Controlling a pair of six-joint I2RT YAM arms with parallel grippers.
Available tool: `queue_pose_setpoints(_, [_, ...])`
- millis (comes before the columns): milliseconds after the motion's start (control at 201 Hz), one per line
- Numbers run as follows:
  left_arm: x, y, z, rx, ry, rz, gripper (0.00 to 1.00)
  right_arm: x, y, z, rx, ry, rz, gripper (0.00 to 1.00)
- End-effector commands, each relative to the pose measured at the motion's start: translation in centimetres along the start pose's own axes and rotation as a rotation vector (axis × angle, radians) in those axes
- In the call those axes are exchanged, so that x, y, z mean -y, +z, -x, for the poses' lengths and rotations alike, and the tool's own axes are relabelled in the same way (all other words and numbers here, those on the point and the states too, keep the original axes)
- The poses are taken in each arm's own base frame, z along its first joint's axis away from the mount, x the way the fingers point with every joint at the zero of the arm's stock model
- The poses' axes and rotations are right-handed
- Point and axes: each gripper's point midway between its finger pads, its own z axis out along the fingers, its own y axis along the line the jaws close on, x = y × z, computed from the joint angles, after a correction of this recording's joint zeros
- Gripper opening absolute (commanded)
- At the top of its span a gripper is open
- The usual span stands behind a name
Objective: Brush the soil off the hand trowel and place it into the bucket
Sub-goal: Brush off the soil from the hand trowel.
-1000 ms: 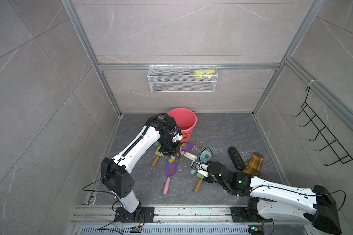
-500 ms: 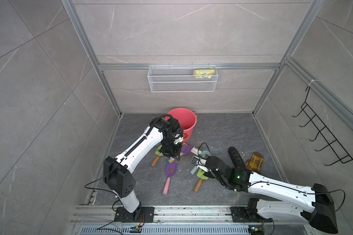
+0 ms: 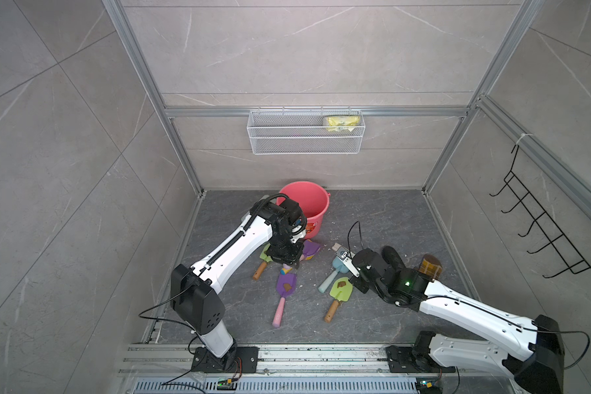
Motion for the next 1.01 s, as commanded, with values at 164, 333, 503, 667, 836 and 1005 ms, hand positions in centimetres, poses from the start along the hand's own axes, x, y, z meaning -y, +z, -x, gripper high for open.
queue_pose_setpoints(164, [2.3, -1.4, 2.2, 0.119, -0.014, -0.118, 0.00, -6.7, -5.2, 3.2, 0.148, 0.088, 0.487, 0.00])
queue_pose_setpoints(333, [3.8, -1.2, 1.8, 0.077, -0.046, -0.210, 0.00, -7.7, -5.6, 5.7, 0.267, 0.052, 0.510, 0.00])
queue_pose_setpoints(503, [3.8, -0.5, 1.3, 0.040, -0.054, -0.214, 0.00, -6.0, -4.8, 7.2, 0.309, 0.075, 0.405, 0.00])
queue_pose_setpoints(667, [4.1, -0.3, 1.3, 0.029, -0.046, -0.228, 0.00, -3.7, -2.8, 6.6, 0.230, 0.093, 0.272, 0.00])
queue_pose_setpoints(836, [4.3, -0.2, 1.4, 0.025, -0.040, -0.233, 0.00, -1.8, -1.0, 5.1, 0.158, 0.144, 0.200, 0.00])
queue_pose_setpoints(1005, [4.3, -0.4, 1.6, 0.031, -0.031, -0.232, 0.00, -2.0, 0.2, 3.6, 0.104, 0.158, 0.197, 0.00])
